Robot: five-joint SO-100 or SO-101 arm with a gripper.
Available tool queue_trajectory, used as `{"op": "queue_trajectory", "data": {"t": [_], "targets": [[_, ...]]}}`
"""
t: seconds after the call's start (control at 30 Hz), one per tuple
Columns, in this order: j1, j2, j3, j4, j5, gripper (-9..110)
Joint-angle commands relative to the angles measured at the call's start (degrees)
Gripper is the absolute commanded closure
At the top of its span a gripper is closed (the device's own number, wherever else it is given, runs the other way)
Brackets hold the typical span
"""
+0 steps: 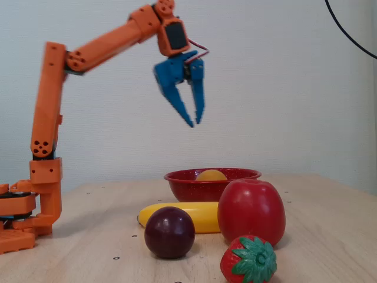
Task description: Put the peach in the red bowl.
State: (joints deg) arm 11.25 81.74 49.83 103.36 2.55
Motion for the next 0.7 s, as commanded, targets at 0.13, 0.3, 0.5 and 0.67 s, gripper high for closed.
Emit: {"op": "queue_trajectory", "data": {"t": [0.13,0.3,0.5,0.67], "targets": [[-5.8,21.6,20.5,-8.3,3.9,101],[-8.3,32.6,35.3,-13.6,6.1,101],[-10.9,45.1,50.8,-18.9,6.7,101],[-11.3,61.4,69.3,-27.0,7.6,101]]}}
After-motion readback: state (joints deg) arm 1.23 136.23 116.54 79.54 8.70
